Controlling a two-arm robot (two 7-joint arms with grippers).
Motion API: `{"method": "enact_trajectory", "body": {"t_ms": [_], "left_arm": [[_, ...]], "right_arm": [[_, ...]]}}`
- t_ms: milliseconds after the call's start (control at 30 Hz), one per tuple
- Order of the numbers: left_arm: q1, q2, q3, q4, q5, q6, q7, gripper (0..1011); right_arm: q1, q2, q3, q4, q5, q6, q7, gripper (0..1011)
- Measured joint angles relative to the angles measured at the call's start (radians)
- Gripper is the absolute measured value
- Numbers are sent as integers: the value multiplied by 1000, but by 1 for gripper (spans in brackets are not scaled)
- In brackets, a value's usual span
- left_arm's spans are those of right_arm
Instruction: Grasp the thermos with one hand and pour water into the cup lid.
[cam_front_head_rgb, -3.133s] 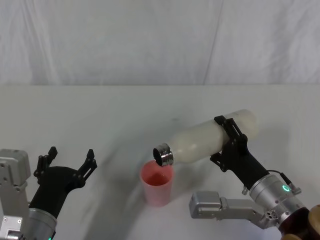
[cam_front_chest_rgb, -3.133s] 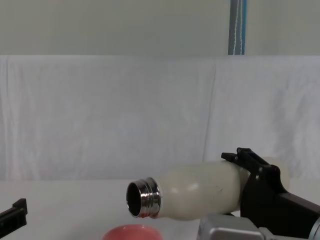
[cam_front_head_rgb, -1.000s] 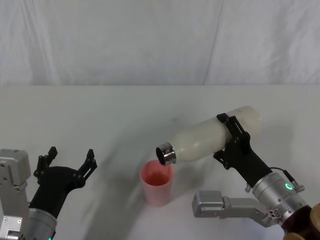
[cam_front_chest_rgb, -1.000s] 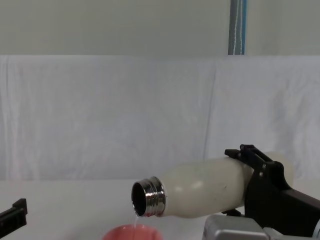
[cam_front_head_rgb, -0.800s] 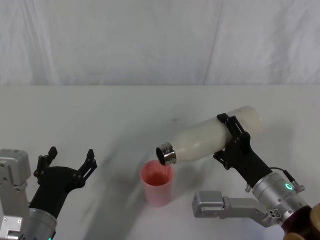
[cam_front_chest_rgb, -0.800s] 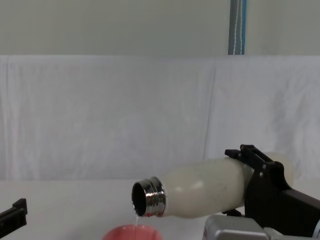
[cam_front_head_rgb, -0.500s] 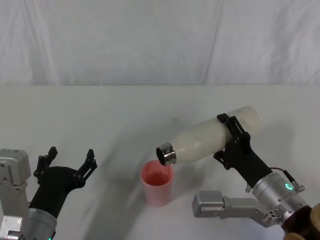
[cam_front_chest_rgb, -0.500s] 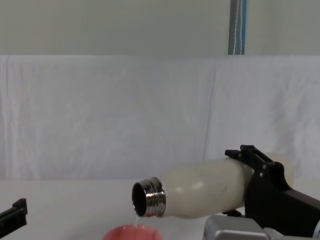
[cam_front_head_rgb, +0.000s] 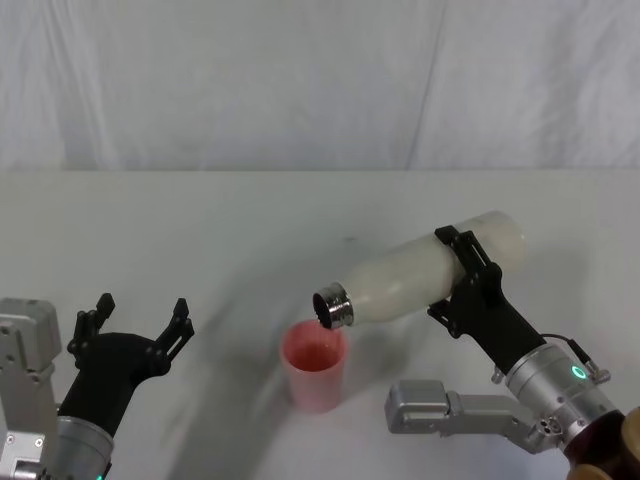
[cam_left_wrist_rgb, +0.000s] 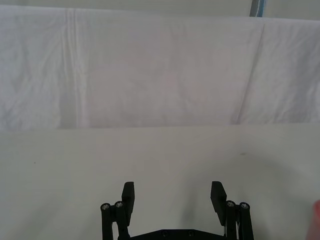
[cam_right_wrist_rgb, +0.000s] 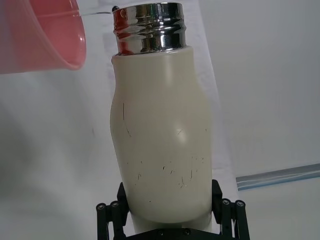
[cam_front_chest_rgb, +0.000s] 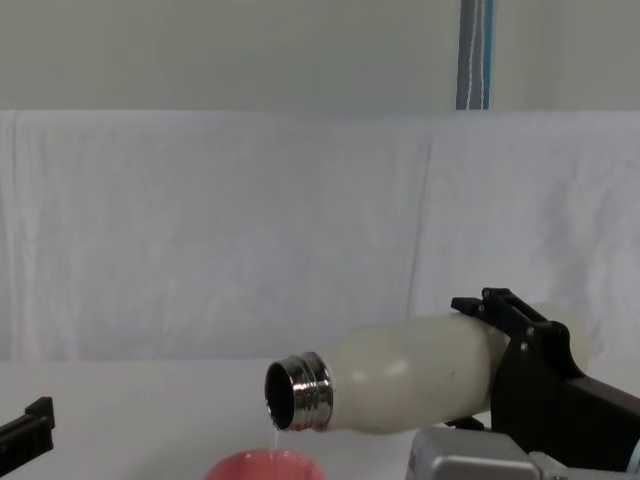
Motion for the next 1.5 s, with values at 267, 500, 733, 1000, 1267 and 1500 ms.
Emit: {"method": "enact_trajectory", "body": {"t_ms": [267, 500, 733, 1000, 1267, 1500], "left_arm": [[0, 0, 0, 0, 0, 0, 0, 1001], [0, 0, 0, 0, 0, 0, 0, 1001], [0, 0, 0, 0, 0, 0, 0, 1001], [0, 0, 0, 0, 0, 0, 0, 1001], [0, 0, 0, 0, 0, 0, 0, 1001], [0, 0, 0, 0, 0, 0, 0, 1001]], "right_arm": [[1, 1, 2, -2, 1, 0, 2, 969], [1, 1, 2, -3, 1, 1, 3, 969], [2, 1, 2, -3, 1, 2, 4, 968], [5, 1, 2, -1, 1, 1, 4, 969], [6, 0, 1, 1, 0, 1, 4, 969], [4, 1, 1, 2, 0, 1, 4, 969]]}}
